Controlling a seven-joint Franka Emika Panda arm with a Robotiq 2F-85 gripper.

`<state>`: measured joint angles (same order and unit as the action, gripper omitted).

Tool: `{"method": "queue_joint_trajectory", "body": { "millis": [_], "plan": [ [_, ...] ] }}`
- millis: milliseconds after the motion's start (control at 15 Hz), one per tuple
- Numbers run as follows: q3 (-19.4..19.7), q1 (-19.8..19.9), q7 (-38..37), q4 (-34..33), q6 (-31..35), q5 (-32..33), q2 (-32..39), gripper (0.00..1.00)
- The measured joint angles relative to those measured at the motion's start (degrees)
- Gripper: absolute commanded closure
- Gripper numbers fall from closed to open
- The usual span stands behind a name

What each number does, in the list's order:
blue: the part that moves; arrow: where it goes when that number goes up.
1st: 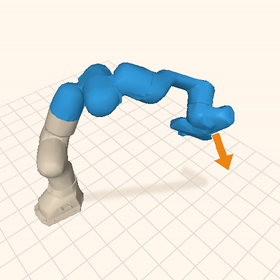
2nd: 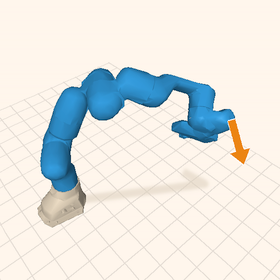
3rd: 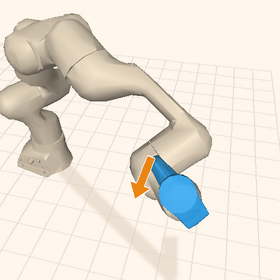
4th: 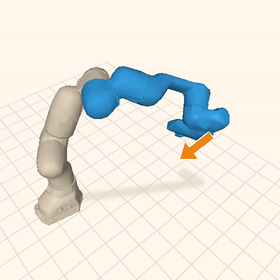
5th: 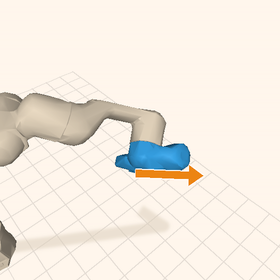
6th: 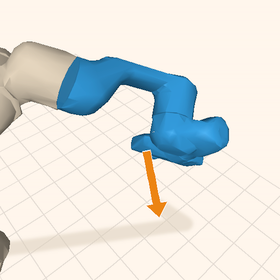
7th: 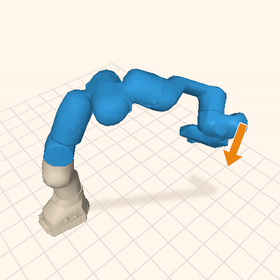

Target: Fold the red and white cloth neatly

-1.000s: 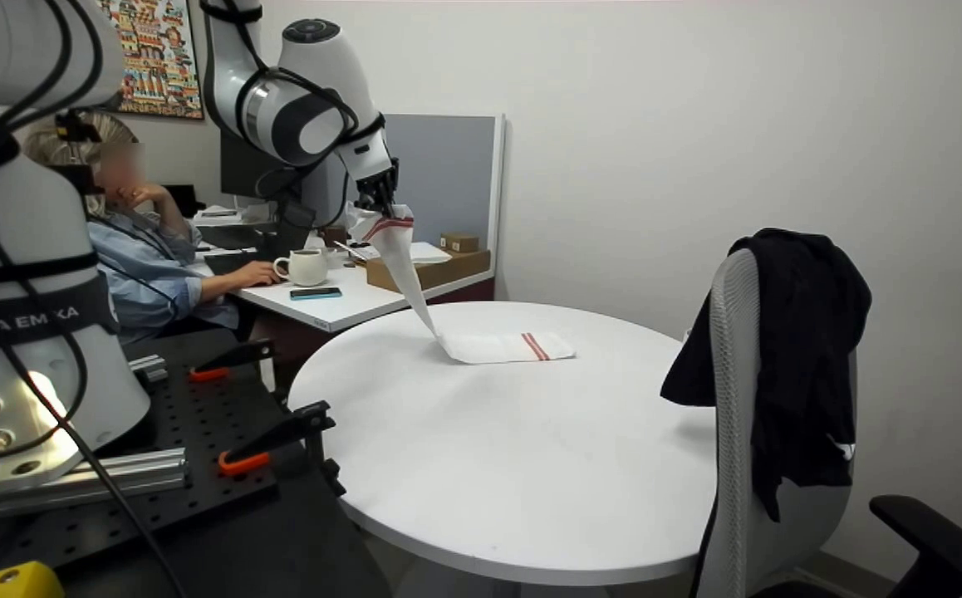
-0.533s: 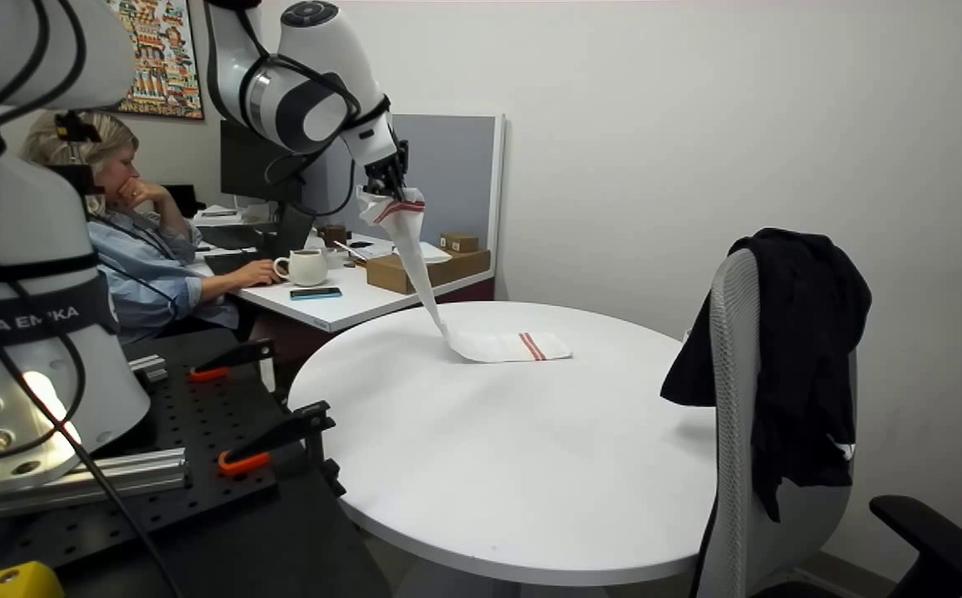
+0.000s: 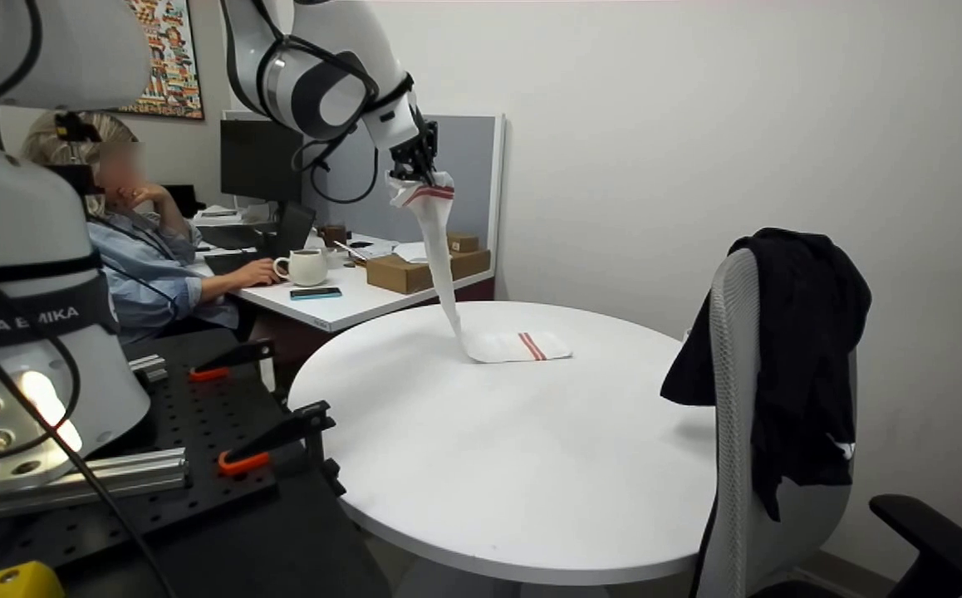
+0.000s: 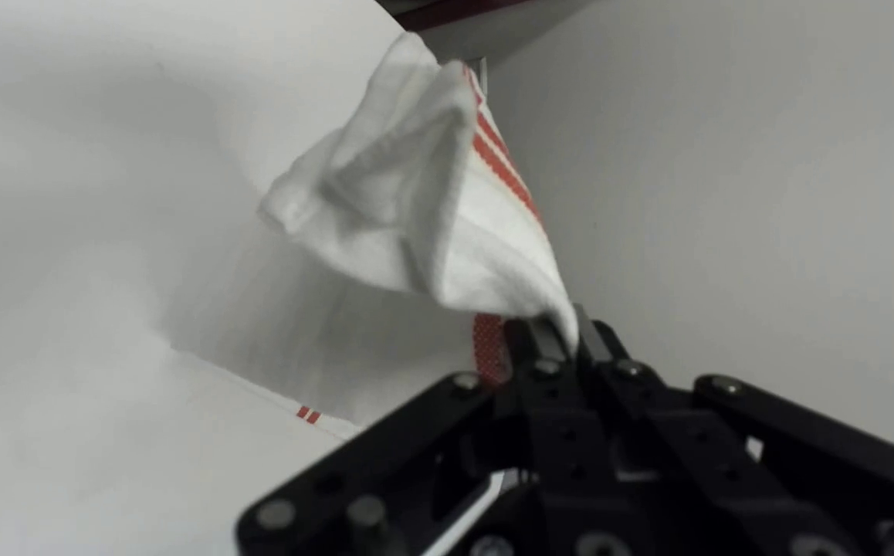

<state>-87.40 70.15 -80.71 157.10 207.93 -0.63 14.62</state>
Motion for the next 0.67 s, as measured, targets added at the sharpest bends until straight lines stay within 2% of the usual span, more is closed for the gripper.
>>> {"method": "queue_joint_trajectory", "body": {
  "millis": [667],
  "plan": [
    [-25.3, 23.9, 6.3, 0.0, 0.4, 1.1, 0.4, 0.99]
  ]
}}
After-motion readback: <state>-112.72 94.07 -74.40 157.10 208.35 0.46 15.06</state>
